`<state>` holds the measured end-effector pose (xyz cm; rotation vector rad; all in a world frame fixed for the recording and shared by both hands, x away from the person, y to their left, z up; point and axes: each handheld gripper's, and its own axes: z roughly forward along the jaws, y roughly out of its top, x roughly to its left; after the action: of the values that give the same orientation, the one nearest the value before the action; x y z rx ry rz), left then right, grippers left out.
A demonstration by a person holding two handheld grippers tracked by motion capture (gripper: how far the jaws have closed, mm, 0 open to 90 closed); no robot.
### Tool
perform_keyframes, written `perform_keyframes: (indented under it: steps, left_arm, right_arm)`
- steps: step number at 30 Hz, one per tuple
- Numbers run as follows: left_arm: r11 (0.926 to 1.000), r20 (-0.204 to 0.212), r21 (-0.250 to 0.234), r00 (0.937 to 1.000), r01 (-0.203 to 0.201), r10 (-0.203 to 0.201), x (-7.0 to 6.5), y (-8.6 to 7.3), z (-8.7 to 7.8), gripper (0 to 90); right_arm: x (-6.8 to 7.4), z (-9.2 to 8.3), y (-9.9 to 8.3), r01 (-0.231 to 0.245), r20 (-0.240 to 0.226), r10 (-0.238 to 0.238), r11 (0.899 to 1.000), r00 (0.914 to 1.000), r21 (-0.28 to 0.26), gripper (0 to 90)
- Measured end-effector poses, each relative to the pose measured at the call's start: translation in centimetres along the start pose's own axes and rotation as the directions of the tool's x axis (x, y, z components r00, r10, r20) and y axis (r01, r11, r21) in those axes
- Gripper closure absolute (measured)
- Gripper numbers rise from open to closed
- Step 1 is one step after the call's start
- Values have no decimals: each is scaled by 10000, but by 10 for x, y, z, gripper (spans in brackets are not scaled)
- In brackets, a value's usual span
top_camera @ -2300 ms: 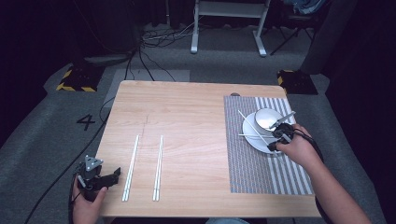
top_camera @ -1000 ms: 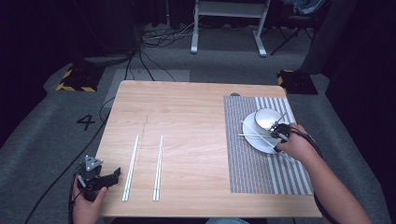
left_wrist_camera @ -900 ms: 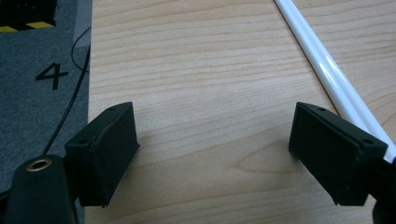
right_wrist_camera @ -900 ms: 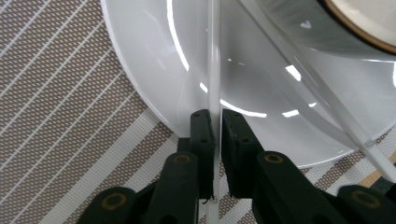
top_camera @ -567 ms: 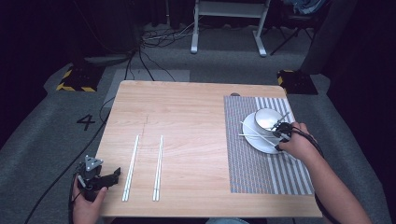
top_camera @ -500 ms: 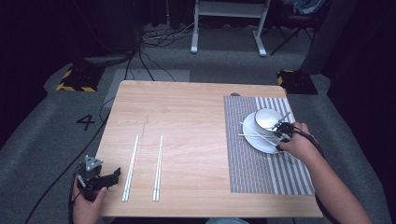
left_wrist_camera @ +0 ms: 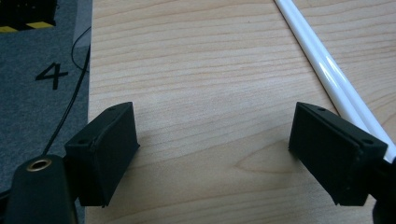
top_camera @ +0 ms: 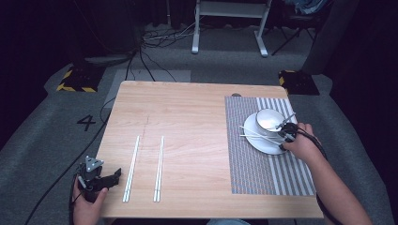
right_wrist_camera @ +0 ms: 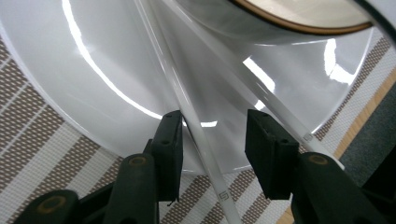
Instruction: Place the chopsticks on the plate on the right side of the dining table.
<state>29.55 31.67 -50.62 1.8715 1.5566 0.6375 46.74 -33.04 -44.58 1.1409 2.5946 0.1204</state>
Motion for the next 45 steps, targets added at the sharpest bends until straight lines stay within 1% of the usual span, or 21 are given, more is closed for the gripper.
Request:
perform_keyframes:
  steps: [7,12,14,17,18,20,21,22,26,31,33,41,45]
  left_arm:
    - [10000,-1,-2,10000,1,-1,0,0,0,152]
    - [10000,0,0,10000,-2,2,0,0,0,152]
    - [10000,0,-2,10000,0,0,0,0,0,152]
    - [10000,0,0,10000,0,0,0,0,0,152]
    - [10000,-1,-1,10000,-2,2,0,0,0,152]
    - [10000,0,-1,10000,0,0,0,0,0,152]
    - [10000,0,-1,10000,0,0,0,0,0,152]
    - [10000,0,-1,10000,-2,2,0,0,0,152]
    - [10000,0,-1,10000,1,-1,0,0,0,152]
    - [10000,0,-3,10000,1,-1,0,0,0,152]
    - [10000,0,0,10000,-3,3,0,0,0,152]
    - [10000,0,-1,10000,1,-1,0,0,0,152]
    - [10000,0,-1,10000,3,-3,0,0,0,152]
  right_arm:
    - [-6,-1,-5,-83,172,83,10000,9998,8,569]
    - [-9,-2,-7,-27,326,27,10000,9995,-19,575]
    - [-7,-3,-6,37,353,-31,9999,9994,-159,582]
    - [0,-5,0,336,236,-324,9981,9992,-512,616]
    - [3,-6,3,457,269,-442,9972,9987,-594,622]
    - [7,-7,7,657,331,-637,9957,9974,-650,638]
    - [9,-7,9,667,264,-649,9952,9975,-712,642]
    - [10,-6,11,790,271,-772,9941,9967,-748,648]
    - [16,-4,17,1076,290,-1057,9916,9940,-719,672]
    - [20,-3,18,1284,233,-1272,9897,9916,-626,667]
    - [21,-3,18,1430,260,-1416,9875,9896,-661,664]
    - [23,-3,16,1495,207,-1485,9870,9887,-584,649]
    - [23,-3,15,1439,245,-1426,9878,9895,-599,640]
